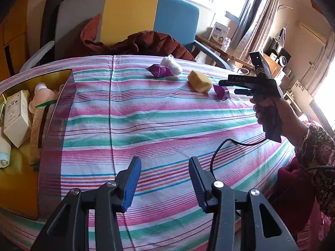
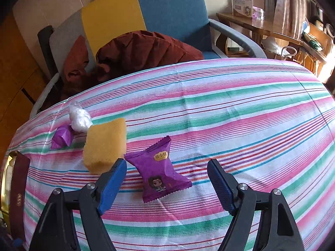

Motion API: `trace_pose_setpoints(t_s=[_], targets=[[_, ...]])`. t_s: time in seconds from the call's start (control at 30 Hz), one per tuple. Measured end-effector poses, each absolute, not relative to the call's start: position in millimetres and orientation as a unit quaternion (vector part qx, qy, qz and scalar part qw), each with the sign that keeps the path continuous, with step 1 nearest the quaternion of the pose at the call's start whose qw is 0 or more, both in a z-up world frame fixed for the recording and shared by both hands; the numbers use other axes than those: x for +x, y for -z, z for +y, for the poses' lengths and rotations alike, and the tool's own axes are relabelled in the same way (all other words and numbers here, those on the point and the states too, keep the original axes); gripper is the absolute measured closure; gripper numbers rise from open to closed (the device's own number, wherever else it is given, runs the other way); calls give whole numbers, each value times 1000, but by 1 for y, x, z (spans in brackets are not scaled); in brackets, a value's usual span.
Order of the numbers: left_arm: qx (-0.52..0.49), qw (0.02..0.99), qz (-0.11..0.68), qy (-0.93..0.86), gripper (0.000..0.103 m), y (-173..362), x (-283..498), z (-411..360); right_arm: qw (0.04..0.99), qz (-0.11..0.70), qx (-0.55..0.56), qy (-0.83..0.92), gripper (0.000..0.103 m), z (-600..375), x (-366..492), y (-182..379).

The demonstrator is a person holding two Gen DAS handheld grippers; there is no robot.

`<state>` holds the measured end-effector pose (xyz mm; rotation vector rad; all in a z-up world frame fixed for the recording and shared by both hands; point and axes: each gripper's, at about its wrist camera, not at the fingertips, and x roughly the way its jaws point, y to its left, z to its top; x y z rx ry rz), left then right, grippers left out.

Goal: Organize objects
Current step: 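Move the right tool to the purple candy packet and grasp it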

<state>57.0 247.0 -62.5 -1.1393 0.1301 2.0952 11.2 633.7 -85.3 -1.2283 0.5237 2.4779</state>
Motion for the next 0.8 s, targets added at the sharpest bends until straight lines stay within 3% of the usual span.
trace_pose_setpoints(t_s=[0.13,0.27,0.37,0.5,0.63,0.7,0.8], targets=[[-451,375,53,-808,56,69,58,260,145,138,-437,-877,27,620,2,87],[-453,382,62,-803,56,70,56,276,132,145,-478,-856,53,619,-6,108],[-452,387,63,-801,56,67,52,290,133,155,-476,-855,65,623,-2,107],[-449,391,68,-800,56,65,42,316,132,191,-487,-842,66,629,3,108],[-451,390,76,-799,54,64,28,348,164,168,-507,-829,67,627,8,105],[-453,390,83,-797,44,65,20,367,180,163,-514,-823,67,630,12,104],[-454,385,97,-798,37,67,7,398,187,191,-517,-813,68,643,18,106]])
